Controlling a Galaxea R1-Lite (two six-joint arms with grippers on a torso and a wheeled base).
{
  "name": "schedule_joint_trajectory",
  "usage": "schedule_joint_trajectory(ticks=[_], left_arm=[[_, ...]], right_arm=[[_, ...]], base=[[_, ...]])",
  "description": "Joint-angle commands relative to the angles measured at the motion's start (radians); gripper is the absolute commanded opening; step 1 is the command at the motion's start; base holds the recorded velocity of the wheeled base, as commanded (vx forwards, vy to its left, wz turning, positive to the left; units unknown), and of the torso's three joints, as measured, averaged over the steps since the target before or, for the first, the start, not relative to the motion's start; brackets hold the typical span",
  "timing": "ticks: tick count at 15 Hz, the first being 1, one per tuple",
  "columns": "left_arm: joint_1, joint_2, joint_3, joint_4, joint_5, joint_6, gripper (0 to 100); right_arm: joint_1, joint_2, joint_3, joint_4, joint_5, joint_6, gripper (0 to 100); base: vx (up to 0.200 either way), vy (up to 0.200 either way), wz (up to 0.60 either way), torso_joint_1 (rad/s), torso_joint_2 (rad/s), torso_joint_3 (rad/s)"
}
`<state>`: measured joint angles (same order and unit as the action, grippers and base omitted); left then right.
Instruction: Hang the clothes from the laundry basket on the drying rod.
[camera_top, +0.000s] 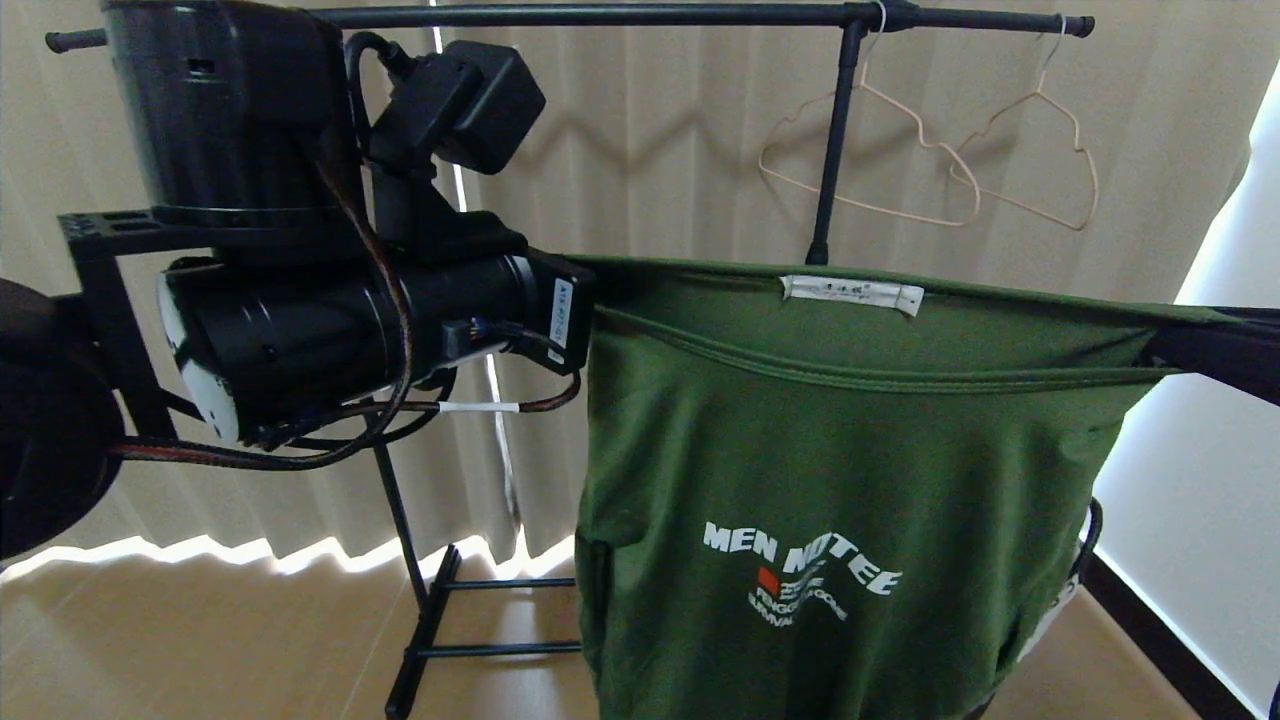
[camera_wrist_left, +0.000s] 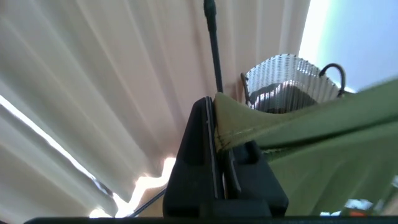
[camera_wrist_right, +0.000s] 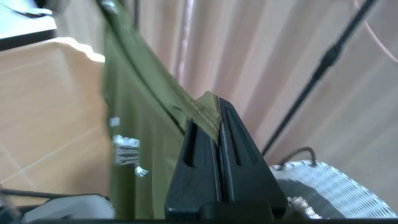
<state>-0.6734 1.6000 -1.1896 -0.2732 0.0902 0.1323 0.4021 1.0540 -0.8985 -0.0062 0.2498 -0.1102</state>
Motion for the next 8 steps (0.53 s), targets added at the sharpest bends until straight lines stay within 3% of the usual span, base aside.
schedule_joint_trajectory(ticks=[1,5,8], left_arm=[[0.020,0.037,-0.015,-0.001,0.002,-0.008,0],[0.029,0.035,-0.008,0.003,0.002,-0.023,0],[0.029,0.005,-0.001,0.040,0.002,-0.025,0]], right_arm=[[0.011,-0.035,0.024,-0.001,0.008,0.000,0],[0.003,0.001,0.021,-0.008,-0.004,-0.003,0],[-0.057,0.077,0.023,-0.117,-0.017,-0.005,0]], base=[[0.000,0.000,0.00,0.000,0.00,0.000],[0.000,0.000,0.00,0.000,0.00,0.000],[0.000,0.000,0.00,0.000,0.00,0.000]])
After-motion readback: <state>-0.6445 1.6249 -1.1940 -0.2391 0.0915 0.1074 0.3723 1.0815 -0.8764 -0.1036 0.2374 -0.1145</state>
